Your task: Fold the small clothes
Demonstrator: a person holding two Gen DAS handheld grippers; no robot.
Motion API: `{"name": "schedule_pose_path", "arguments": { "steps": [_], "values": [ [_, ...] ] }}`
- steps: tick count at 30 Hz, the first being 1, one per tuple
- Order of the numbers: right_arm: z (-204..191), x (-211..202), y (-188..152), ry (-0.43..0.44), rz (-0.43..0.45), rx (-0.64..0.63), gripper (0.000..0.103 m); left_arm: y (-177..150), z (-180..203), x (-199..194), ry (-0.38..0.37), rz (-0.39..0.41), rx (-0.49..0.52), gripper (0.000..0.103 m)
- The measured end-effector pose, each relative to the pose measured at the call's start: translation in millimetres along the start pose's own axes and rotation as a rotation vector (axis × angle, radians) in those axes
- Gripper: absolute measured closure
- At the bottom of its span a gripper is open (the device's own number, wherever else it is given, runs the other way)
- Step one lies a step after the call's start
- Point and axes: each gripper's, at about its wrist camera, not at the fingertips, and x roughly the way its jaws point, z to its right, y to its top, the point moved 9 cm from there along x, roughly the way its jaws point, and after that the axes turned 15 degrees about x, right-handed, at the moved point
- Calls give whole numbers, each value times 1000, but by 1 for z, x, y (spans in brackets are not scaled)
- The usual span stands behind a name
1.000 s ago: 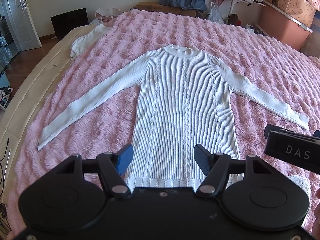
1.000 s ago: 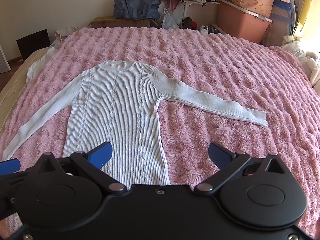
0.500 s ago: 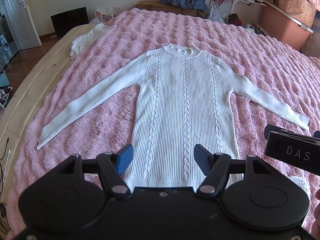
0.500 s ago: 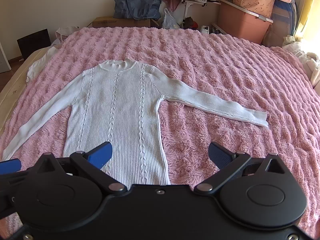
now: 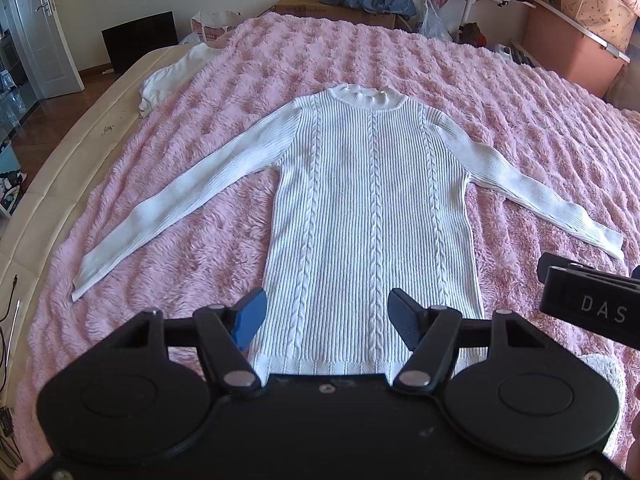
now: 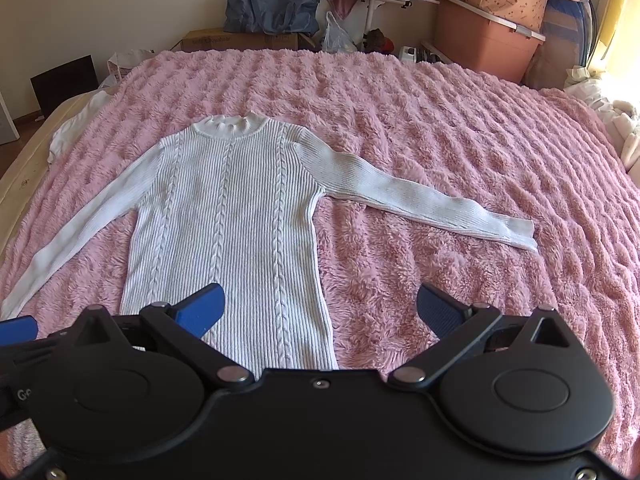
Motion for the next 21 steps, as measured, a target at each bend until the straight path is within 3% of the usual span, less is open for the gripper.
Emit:
{"name": "schedule_pose_path", "arguments": {
  "steps": [21],
  "values": [
    [12,15,11,-25,-26,25,0,13,2,27,-4,-37,10,32]
  ]
}}
